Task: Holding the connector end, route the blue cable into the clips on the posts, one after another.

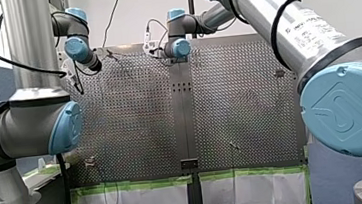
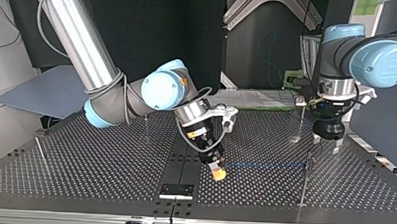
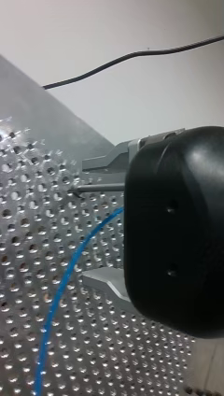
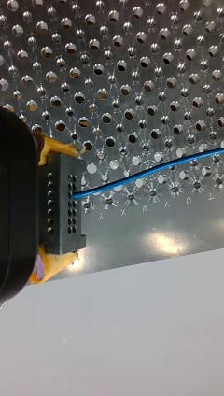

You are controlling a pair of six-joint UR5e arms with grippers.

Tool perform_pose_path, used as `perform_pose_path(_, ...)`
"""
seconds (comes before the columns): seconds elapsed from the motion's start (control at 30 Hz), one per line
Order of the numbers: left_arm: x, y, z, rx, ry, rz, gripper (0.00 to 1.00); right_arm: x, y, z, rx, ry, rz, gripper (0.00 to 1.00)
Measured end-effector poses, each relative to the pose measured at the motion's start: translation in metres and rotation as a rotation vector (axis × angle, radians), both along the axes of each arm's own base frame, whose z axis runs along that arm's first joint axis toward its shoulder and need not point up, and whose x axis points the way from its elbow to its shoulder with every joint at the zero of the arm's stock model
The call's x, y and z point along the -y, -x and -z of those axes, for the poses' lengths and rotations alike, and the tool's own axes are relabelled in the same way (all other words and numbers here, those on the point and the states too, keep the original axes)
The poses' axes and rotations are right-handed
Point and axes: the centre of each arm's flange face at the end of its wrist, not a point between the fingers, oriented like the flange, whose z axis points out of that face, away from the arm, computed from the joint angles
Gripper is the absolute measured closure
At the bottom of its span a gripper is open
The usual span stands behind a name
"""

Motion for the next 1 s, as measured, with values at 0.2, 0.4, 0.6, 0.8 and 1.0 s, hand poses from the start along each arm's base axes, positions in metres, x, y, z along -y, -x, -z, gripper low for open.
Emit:
perform_pose_path(0.2,0.005,0.021,-0.014,-0.008,-0.008,-0.017,0.00,0.000,0.000,0.001,-0.001,-0.004,0.000,1.00)
perform_pose_path(0.4,0.017,0.041,-0.030,0.003,-0.032,0.003,0.00,0.000,0.001,0.001,-0.006,-0.009,0.000,1.00)
perform_pose_path(0.6,0.029,0.046,-0.037,0.028,-0.069,0.038,0.00,0.003,0.003,0.002,-0.007,-0.013,0.006,1.00)
perform_pose_path(0.8,0.037,0.044,-0.040,0.063,-0.124,0.073,0.00,0.003,0.003,0.002,-0.007,-0.015,0.009,1.00)
perform_pose_path(1.0,0.040,0.044,-0.041,0.069,-0.175,0.080,0.00,0.002,0.004,0.004,-0.017,-0.022,0.009,1.00)
